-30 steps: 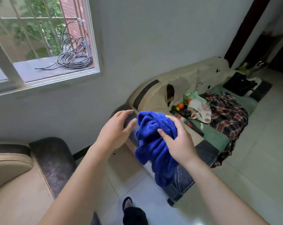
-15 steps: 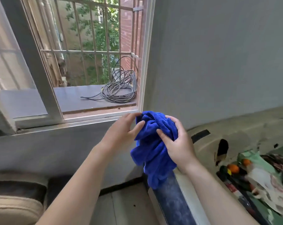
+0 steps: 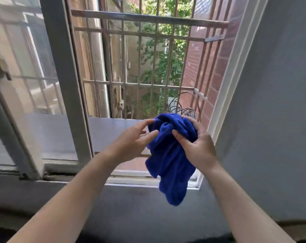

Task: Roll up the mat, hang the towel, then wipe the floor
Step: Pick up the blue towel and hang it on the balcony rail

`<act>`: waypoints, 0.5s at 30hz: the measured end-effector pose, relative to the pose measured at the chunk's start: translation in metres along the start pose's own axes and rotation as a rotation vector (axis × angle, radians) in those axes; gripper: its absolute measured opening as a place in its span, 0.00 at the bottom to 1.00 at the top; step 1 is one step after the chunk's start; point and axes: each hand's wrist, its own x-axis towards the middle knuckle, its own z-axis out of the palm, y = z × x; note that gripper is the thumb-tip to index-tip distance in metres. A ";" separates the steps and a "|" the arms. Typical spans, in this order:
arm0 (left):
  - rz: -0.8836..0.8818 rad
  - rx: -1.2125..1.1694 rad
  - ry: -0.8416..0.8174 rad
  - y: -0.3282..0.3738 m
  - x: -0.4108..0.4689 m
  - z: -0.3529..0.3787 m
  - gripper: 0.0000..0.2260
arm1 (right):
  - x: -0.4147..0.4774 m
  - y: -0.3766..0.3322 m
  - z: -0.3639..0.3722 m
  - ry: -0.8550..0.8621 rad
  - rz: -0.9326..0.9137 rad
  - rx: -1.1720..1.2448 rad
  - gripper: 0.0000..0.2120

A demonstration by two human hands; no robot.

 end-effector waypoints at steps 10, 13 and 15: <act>0.060 -0.019 0.259 -0.014 0.144 -0.062 0.26 | 0.170 0.033 0.047 -0.052 -0.180 0.083 0.17; 0.058 -0.048 0.273 -0.019 0.178 -0.085 0.28 | 0.205 0.034 0.062 -0.050 -0.202 0.111 0.19; 0.073 -0.101 0.242 -0.018 0.201 -0.096 0.28 | 0.225 0.034 0.070 -0.040 -0.224 0.118 0.19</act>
